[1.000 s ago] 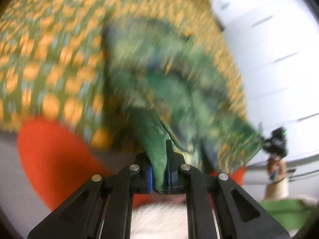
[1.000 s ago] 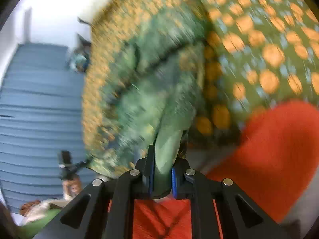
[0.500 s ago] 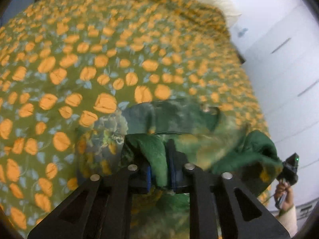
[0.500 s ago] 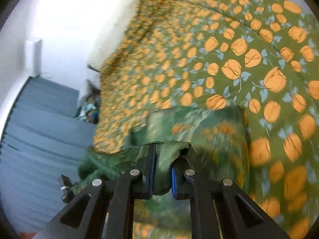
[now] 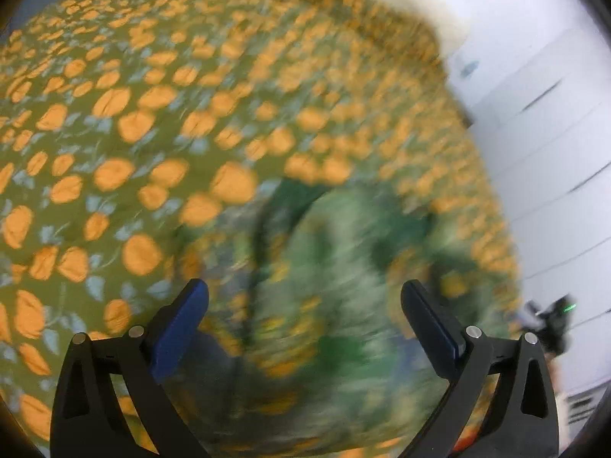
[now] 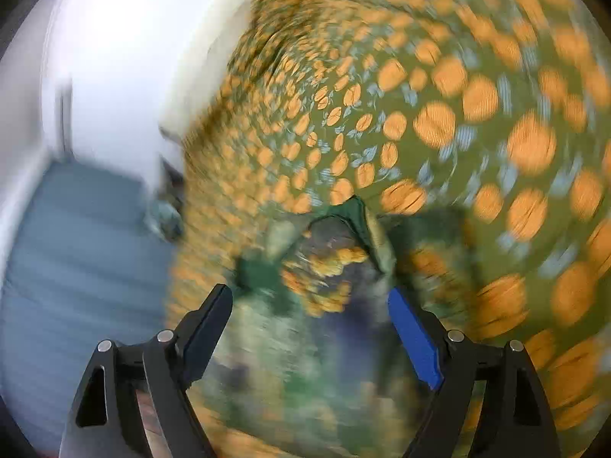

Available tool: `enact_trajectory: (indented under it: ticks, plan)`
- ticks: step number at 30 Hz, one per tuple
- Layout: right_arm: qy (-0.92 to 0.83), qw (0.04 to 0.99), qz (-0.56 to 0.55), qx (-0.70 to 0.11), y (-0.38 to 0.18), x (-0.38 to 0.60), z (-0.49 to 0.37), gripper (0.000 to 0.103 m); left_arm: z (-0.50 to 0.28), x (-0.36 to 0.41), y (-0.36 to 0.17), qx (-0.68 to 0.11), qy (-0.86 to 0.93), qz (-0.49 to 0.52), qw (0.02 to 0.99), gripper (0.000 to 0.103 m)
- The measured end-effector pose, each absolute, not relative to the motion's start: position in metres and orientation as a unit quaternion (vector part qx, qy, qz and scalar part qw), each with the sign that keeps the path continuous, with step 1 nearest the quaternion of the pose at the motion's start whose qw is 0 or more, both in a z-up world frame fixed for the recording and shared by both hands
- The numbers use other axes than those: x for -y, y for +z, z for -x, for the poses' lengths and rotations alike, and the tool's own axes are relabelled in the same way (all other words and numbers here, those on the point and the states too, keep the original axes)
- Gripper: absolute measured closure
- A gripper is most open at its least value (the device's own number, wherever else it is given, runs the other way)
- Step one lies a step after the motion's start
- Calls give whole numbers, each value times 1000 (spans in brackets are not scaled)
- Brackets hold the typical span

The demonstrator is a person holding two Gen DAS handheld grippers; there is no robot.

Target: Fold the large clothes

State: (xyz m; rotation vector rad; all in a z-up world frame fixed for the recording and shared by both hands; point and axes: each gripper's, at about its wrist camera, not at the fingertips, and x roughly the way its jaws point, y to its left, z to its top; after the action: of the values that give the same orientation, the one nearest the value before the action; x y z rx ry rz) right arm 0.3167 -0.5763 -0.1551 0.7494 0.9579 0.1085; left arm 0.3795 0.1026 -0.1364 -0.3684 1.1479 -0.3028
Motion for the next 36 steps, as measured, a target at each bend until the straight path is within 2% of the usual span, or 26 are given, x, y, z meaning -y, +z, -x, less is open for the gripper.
enact_trajectory:
  ticks: [2, 3, 4, 5, 6, 7, 8, 11, 14, 16, 18, 21, 24, 27, 28, 29, 30, 31, 32, 34, 36]
  plan:
    - [43, 830, -278, -482, -163, 555, -324, 20, -381, -93, -160, -560, -124, 147, 806, 15]
    - [44, 831, -253, -493, -169, 544, -329, 22, -380, -88, -167, -563, -124, 140, 805, 43]
    - [49, 833, -234, -500, -175, 534, -331, 30, -379, -83, -171, -565, -134, 137, 803, 78]
    - [51, 834, -215, -505, -181, 528, -331, 40, -377, -79, -171, -564, -139, 133, 803, 86]
    - [46, 837, -195, -509, -185, 520, -333, 47, -372, -74, -165, -552, -131, 115, 816, 89]
    - [31, 842, -173, -511, -185, 515, -334, 69, -368, -72, -158, -542, -128, 104, 824, 93]
    - [18, 846, -160, -509, -181, 513, -333, 84, -363, -72, -146, -526, -127, 96, 836, 93]
    - [-4, 878, -135, -459, -147, 514, -322, 89, -351, -82, -108, -468, -134, 103, 867, 94]
    - [-5, 913, -86, -399, -110, 505, -313, 90, -349, -75, -93, -425, -124, 68, 894, 94]
    - [-14, 923, -69, -379, -105, 500, -317, 90, -360, -71, -107, -420, -103, 62, 900, 94]
    - [-24, 915, -82, -393, -122, 503, -331, 90, -375, -70, -134, -439, -88, 62, 892, 93]
    - [-44, 891, -90, -442, -176, 510, -351, 90, -387, -69, -189, -479, -67, 69, 873, 92]
    - [-45, 879, -123, -458, -214, 515, -350, 88, -379, -71, -203, -471, -71, 74, 876, 89]
    - [-45, 887, -122, -442, -218, 514, -344, 86, -380, -78, -200, -469, -79, 88, 875, 80]
    - [-45, 888, -126, -441, -218, 516, -344, 85, -379, -79, -199, -470, -80, 92, 874, 70]
    - [-45, 887, -131, -440, -217, 518, -342, 81, -378, -82, -193, -471, -72, 93, 874, 63]
    - [-44, 887, -138, -438, -217, 522, -341, 77, -378, -81, -190, -471, -67, 92, 875, 49]
    - [-47, 887, -144, -437, -214, 525, -339, 68, -375, -83, -183, -466, -61, 90, 878, 40]
    - [-49, 887, -149, -434, -211, 527, -336, 55, -368, -84, -171, -455, -56, 86, 885, 38]
    - [-49, 895, -161, -413, -195, 529, -322, 40, -352, -82, -148, -430, -53, 71, 899, 35]
    - [-50, 904, -156, -396, -181, 526, -308, 39, -330, -74, -119, -401, -62, 53, 913, 29]
